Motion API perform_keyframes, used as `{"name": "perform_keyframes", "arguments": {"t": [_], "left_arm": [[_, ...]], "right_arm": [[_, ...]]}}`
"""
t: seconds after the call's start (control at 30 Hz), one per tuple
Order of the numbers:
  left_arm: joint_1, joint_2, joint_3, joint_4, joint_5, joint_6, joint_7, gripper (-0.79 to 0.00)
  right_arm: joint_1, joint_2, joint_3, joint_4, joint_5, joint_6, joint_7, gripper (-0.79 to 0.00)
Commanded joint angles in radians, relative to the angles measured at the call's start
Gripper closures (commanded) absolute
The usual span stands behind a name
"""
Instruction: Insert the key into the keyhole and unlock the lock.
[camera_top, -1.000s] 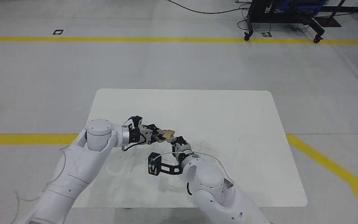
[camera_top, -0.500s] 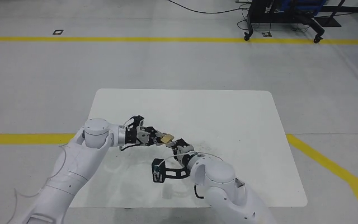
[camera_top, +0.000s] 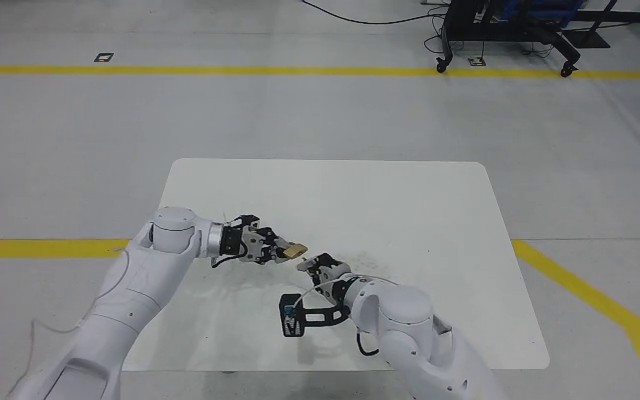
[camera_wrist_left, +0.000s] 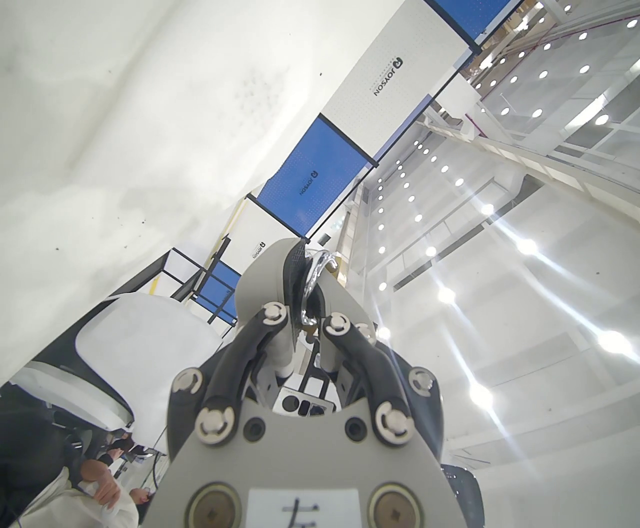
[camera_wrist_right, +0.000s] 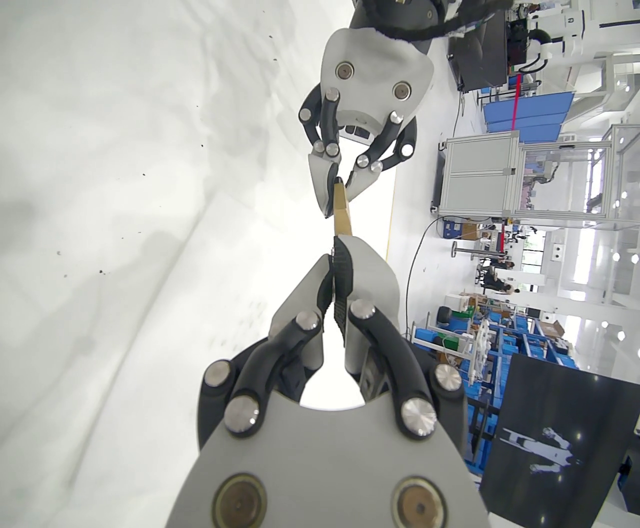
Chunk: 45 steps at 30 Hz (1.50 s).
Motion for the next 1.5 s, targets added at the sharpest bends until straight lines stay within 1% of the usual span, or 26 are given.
{"name": "perform_keyframes", "arguments": {"t": [0.0,0.37,0.53,0.7,0.83,0.97,1.2,1.47], "left_arm": [[-0.003,-0.002,0.006,0.004,0.001,-0.004,-0.005,0.0],[-0.013,-0.009,0.026,0.016,0.005,-0.005,-0.013,0.0],[-0.017,-0.011,0.03,0.023,0.003,-0.004,-0.014,0.0],[-0.021,-0.01,0.023,0.037,-0.004,-0.017,-0.025,0.0],[-0.022,-0.008,0.025,0.041,-0.002,-0.038,-0.074,0.0],[-0.025,-0.008,0.027,0.047,-0.004,-0.046,-0.091,0.0],[-0.028,-0.008,0.034,0.041,0.01,-0.054,-0.098,0.0],[-0.022,-0.007,0.039,0.018,0.02,-0.049,-0.091,0.0]], "right_arm": [[0.007,-0.001,-0.006,0.005,-0.003,0.002,0.005,0.0],[0.041,-0.01,-0.031,0.042,0.005,0.027,0.053,0.0],[0.043,-0.01,-0.033,0.033,0.017,0.027,0.051,0.0],[0.029,-0.001,-0.009,0.001,0.022,-0.01,0.019,0.0],[0.017,0.015,0.035,-0.03,0.03,-0.068,-0.051,0.0],[0.005,0.031,0.061,-0.054,0.021,-0.11,-0.121,0.0],[0.009,0.041,0.053,-0.041,-0.005,-0.113,-0.145,0.0],[0.038,0.04,0.035,-0.011,0.008,-0.111,-0.132,0.0]]}}
